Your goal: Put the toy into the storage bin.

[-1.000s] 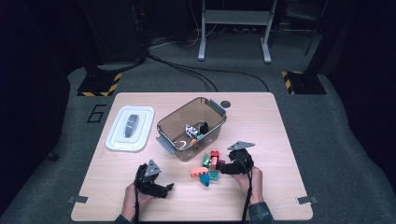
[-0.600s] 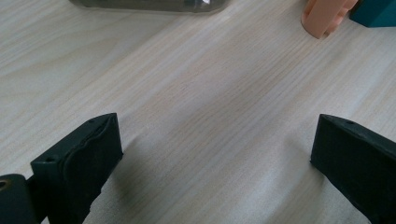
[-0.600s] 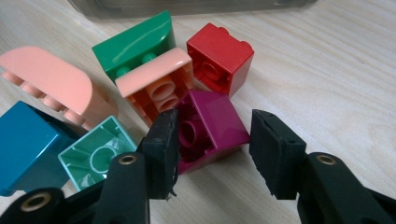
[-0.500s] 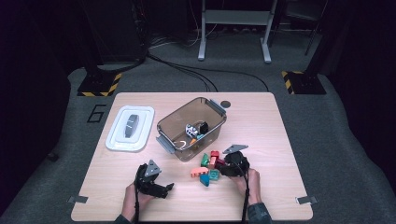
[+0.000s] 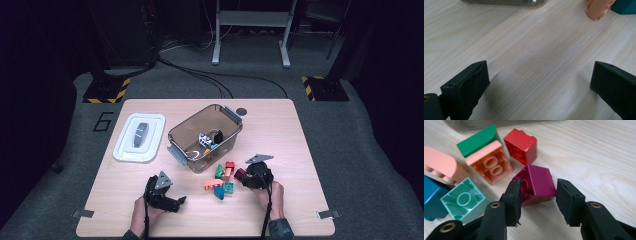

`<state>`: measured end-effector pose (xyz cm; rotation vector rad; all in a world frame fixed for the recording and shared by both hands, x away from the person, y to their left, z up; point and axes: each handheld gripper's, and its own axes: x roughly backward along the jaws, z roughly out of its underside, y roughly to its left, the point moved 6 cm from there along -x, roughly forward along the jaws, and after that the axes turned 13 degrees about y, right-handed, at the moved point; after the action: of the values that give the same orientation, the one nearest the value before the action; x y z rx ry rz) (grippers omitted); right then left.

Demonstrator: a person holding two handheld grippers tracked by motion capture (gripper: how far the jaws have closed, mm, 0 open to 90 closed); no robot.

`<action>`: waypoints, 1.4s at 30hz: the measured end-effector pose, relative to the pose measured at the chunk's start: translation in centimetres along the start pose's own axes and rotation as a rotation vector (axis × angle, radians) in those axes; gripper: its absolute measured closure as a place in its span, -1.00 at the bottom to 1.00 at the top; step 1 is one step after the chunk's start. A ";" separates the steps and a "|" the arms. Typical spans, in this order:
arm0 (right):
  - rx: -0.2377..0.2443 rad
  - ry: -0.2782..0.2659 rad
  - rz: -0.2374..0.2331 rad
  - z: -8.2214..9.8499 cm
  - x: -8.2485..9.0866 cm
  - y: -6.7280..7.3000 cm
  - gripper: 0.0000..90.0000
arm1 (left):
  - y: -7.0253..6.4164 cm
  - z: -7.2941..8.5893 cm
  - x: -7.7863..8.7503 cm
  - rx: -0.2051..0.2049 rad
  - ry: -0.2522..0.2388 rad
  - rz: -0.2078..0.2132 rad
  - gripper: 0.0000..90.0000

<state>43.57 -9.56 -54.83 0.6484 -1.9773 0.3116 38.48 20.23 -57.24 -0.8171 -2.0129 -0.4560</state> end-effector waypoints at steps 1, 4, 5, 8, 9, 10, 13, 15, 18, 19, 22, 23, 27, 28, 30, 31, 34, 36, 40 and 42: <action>0.000 0.000 0.000 0.0 0.0 0.0 0.21 | 0.0 0.0 0.0 0.000 0.000 0.000 -0.96; -0.014 -0.013 -0.015 -0.1 0.3 -0.1 0.02 | 0.0 0.0 0.0 0.000 0.000 0.000 -0.96; -0.016 -0.025 -0.020 -0.3 0.3 0.0 -0.19 | 0.0 0.0 0.0 0.000 0.000 0.000 -0.96; -0.009 -0.009 -0.027 -0.5 0.0 0.2 -0.24 | 0.0 0.0 0.0 0.000 0.000 0.000 -0.96; -0.008 -0.007 -0.019 -0.6 -0.2 0.2 -0.30 | 0.0 0.0 0.0 0.000 0.000 0.000 -0.96; -0.002 0.013 -0.021 -0.6 -0.6 0.5 -0.27 | 0.0 0.0 0.0 0.000 0.000 0.000 -0.96; 0.017 0.021 0.004 -0.5 -0.9 0.5 -0.23 | 0.0 0.0 0.0 0.000 0.000 0.000 -0.96; 0.025 0.030 0.012 -0.3 -1.1 0.6 -0.19 | 0.0 0.0 0.0 0.000 0.000 0.000 -0.96; 0.041 0.032 0.034 -0.2 -1.2 0.6 -0.12 | 0.0 0.0 0.0 0.000 0.000 0.000 -0.96; 0.051 0.029 0.034 -0.2 -1.2 0.6 -0.08 | 0.0 0.0 0.0 0.000 0.000 0.000 -0.96; 0.072 0.023 0.050 -0.2 -1.1 0.7 0.03 | 0.0 0.0 0.0 0.000 0.000 0.000 -0.96; 0.072 0.023 0.050 -0.2 -1.1 0.7 0.03 | 0.0 0.0 0.0 0.000 0.000 0.000 -0.96; 0.057 0.019 0.044 -0.3 -1.1 0.7 0.04 | 0.0 0.0 0.0 0.000 0.000 0.000 -0.96; 0.060 0.018 0.041 -0.2 -1.1 0.6 0.04 | 0.0 0.0 0.0 0.000 0.000 0.000 -0.96; 0.053 0.011 0.040 -0.2 -1.2 0.6 0.04 | 0.0 0.0 0.0 0.000 0.000 0.000 -0.96; 0.054 0.013 0.034 -0.2 -1.1 0.5 0.04 | 0.0 0.0 0.0 0.001 -0.004 -0.002 -0.96; 0.041 0.006 0.017 -0.1 -1.1 0.4 0.04 | 0.0 0.0 0.0 0.000 0.000 0.000 -0.96; 0.024 -0.007 -0.004 -0.1 -1.0 0.2 0.05 | 0.0 0.0 0.0 0.000 0.000 0.000 -0.96; 0.014 -0.016 -0.025 0.1 -1.0 -0.1 0.05 | 0.0 0.0 0.0 0.000 0.000 -0.001 -0.96; -0.003 -0.029 -0.025 0.0 -0.9 -0.2 0.05 | 0.0 0.0 0.0 0.000 0.000 0.000 -0.96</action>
<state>43.98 -9.45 -55.65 0.6790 -1.9953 0.2858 38.48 20.23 -57.24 -0.8169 -2.0131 -0.4563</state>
